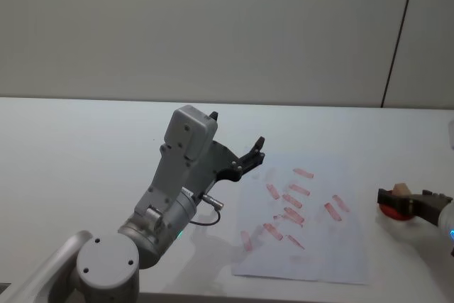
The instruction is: Use the one hand to pick up the stamp and affix it onto the A4 paper.
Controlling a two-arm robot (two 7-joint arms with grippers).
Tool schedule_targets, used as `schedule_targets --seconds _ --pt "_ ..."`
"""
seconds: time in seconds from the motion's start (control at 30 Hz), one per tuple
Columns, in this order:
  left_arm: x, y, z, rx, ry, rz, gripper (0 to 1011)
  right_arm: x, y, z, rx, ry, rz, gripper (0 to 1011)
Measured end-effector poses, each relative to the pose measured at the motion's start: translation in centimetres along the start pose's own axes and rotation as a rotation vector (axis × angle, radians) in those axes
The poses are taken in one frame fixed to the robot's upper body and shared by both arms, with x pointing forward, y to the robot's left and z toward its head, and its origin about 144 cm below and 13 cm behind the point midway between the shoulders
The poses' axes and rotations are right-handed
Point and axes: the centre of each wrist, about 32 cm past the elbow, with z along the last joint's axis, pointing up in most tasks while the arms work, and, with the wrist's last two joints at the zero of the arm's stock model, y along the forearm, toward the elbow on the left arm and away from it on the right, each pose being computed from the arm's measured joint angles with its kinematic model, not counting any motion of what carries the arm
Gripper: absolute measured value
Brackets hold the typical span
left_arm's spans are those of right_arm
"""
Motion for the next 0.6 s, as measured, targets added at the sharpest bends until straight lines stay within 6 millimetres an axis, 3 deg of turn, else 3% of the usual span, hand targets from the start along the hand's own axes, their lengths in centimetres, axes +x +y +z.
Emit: schedule_targets --seconds 0.13,0.27,0.43,0.5,0.6 --pt "0.0 0.0 0.0 0.0 0.0 0.0 1002 -0.05 0.16 -0.03 -0.001 -0.002 -0.001 986" --pt "0.0 0.0 0.0 0.0 0.0 0.0 1002 -0.07 0.25 -0.07 -0.002 -0.002 -0.001 902" --pt "0.0 0.0 0.0 0.0 0.0 0.0 1002 -0.11 0.34 -0.09 -0.002 -0.003 0.0 740" --pt "0.0 0.0 0.0 0.0 0.0 0.0 1002 -0.11 0.35 -0.09 -0.003 -0.003 0.0 729" --pt "0.0 0.0 0.0 0.0 0.0 0.0 1002 -0.13 0.39 -0.1 -0.003 -0.004 0.0 599"
